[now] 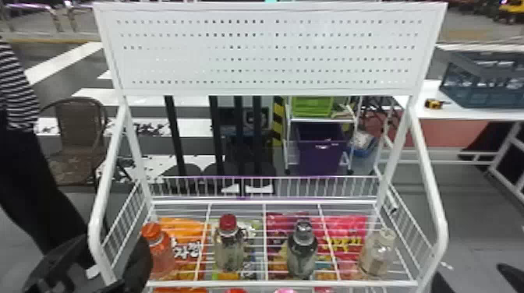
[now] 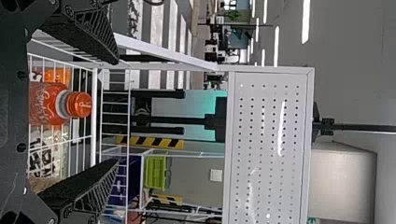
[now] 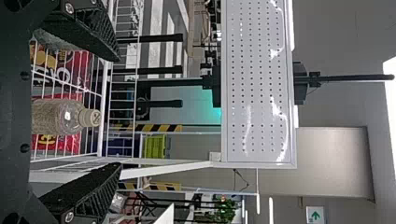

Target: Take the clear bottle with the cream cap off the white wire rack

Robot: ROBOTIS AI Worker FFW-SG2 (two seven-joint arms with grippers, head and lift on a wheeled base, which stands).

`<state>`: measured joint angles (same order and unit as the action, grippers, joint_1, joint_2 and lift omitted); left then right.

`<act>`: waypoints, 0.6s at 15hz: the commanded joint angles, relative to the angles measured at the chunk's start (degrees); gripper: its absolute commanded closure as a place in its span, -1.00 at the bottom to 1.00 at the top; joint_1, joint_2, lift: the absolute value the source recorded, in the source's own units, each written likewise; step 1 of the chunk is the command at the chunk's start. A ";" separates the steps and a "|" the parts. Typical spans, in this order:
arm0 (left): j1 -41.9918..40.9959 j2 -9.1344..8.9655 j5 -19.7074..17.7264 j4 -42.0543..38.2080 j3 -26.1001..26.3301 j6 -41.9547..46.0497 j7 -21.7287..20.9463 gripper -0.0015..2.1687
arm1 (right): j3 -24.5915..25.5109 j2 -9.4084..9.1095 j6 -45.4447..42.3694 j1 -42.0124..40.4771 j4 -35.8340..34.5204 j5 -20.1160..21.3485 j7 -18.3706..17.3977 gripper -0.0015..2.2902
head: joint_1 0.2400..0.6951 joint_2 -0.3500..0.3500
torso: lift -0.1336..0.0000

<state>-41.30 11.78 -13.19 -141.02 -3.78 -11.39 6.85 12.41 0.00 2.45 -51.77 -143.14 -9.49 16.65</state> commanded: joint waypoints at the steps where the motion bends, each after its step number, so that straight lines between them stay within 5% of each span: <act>1: 0.00 0.00 0.10 0.04 0.00 0.00 0.00 -0.87 | 0.07 -0.05 0.50 0.00 -0.03 0.00 -0.04 -0.91 | 0.14 0.00 | 1.00; 9: 0.00 0.00 0.27 0.13 0.00 0.00 0.00 -0.87 | -0.20 -0.05 1.38 0.09 0.06 -0.88 -3.91 -0.90 | 0.14 0.00 | 1.00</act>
<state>-41.30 11.78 -12.92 -140.89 -3.78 -11.39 6.85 12.20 0.00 3.70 -51.68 -143.17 -10.42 12.78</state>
